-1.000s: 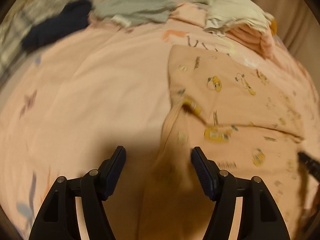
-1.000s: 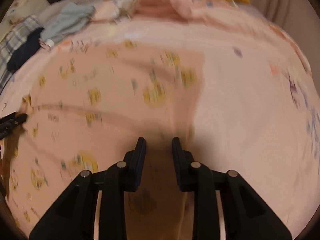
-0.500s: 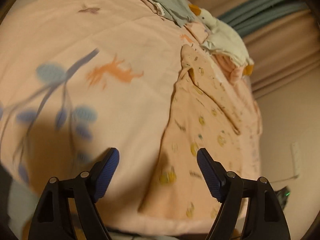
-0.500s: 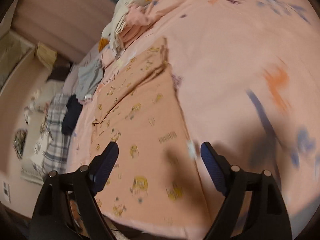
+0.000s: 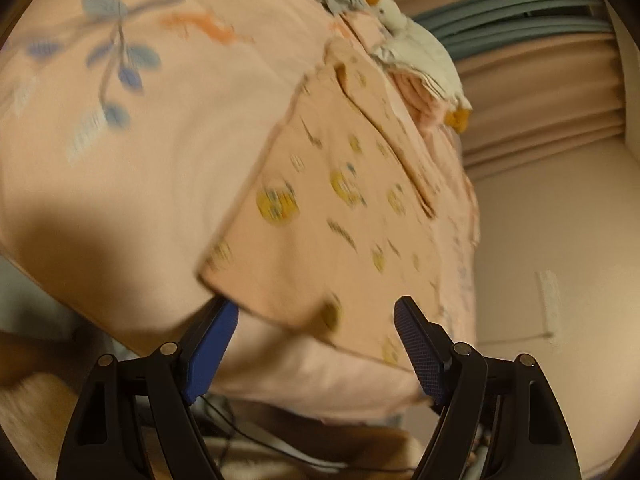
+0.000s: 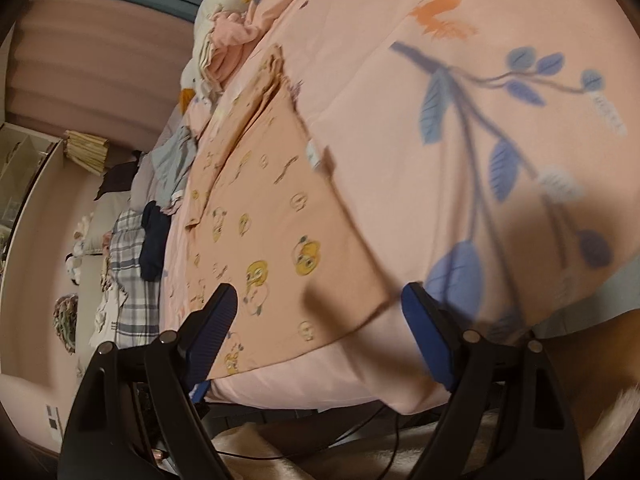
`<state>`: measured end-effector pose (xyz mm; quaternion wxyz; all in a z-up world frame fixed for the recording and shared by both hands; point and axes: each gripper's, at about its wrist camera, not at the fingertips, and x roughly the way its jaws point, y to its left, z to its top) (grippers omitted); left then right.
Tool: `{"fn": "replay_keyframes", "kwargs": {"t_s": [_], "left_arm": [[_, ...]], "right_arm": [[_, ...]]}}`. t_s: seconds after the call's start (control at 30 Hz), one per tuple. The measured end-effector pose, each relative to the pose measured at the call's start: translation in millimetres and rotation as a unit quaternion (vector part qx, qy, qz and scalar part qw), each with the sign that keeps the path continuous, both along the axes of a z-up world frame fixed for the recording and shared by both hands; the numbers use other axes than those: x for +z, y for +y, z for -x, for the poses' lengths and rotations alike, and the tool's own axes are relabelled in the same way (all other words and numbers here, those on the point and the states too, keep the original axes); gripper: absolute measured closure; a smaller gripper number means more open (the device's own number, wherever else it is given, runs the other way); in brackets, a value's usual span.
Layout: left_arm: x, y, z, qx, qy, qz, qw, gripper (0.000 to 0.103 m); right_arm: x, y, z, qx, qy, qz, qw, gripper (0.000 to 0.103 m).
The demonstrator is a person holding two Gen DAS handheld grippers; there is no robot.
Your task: Fold small clothes
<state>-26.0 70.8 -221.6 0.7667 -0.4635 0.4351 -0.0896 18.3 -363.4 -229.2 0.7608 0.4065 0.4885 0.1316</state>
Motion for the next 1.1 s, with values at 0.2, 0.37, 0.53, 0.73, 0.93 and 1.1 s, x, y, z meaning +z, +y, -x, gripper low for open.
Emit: {"fn": "replay_keyframes", "kwargs": {"t_s": [0.2,0.37,0.53,0.73,0.93,1.1], "left_arm": [[-14.0,0.5,-5.8,0.030,-0.034,0.065,0.9969,0.024],[-9.5,-5.0,-29.6,0.032,-0.049,0.057,0.9966,0.024],[-10.4,-4.3,-35.0,0.057,-0.057,0.055,0.9952,0.026],[-10.1,-4.2,-18.1,0.056,-0.044,0.011,0.9974,0.045],[-26.7,14.9,4.0,0.096,-0.040,0.087,0.9908,0.045],[-5.1,4.0,5.0,0.115,-0.045,-0.023,0.9921,0.045]], "right_arm": [[-1.9,14.3,6.4,-0.010,-0.023,-0.001,1.000,0.017],[-16.0,24.0,-3.3,0.003,-0.028,-0.091,0.995,0.018],[-19.9,23.7,-9.8,-0.019,-0.035,-0.094,0.995,0.040],[-35.0,7.3,-6.9,-0.025,-0.021,-0.111,0.993,0.075],[-39.5,1.1,-3.2,-0.021,-0.019,-0.146,0.989,0.078],[-32.1,9.4,0.0,-0.015,-0.033,-0.106,0.994,0.076]]}}
